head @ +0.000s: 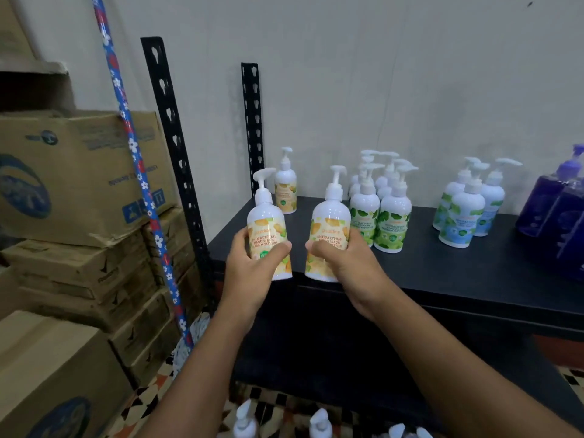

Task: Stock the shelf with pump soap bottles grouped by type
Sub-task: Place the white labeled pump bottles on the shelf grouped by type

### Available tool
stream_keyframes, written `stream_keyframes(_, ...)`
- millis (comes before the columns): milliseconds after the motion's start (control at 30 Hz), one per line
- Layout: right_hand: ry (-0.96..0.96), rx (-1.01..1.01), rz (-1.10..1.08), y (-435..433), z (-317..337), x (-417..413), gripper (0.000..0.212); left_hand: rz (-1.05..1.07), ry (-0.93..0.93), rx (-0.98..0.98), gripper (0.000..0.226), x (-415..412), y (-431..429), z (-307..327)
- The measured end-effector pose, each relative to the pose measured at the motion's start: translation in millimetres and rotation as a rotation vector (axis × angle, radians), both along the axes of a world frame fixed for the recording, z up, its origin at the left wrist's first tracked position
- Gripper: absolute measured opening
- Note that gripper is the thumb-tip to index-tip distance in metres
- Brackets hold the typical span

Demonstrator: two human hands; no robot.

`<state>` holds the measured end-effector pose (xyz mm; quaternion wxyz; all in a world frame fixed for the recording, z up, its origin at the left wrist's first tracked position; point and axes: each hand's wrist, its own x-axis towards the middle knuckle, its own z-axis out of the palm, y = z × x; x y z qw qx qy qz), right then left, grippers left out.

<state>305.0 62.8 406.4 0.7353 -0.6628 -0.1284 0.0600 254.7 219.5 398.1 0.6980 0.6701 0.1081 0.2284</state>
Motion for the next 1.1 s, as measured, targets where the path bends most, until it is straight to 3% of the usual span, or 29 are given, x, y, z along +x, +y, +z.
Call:
stream_keyframes(367, -0.130, -0.156, -0.070, 46.9, -4.0, 94.7, 0.057, 0.029, -0.057, -0.038, 0.075, 61.0, 49.7, -9.0)
stream_keyframes(600, -0.175, -0.284, -0.119, 53.0, -15.7, 118.5, 0.065, -0.011, -0.042, -0.044, 0.060, 74.3, 53.7, -18.6)
stream_keyframes(733, -0.204, -0.312, -0.144, 53.3, -24.0, 123.8, 0.073, -0.024, -0.034, -0.052, 0.064, 75.9, 53.0, -23.1)
stream_keyframes(867, -0.229, -0.490, -0.256, 56.7, -37.5, 135.0, 0.087, -0.020, -0.034, -0.076, 0.063, 77.0, 56.4, -23.9)
stream_keyframes(1100, -0.178, -0.598, -0.346, 64.8, -28.7, 157.7, 0.074, 0.003, -0.030, -0.127, 0.078, 78.5, 64.4, -26.5)
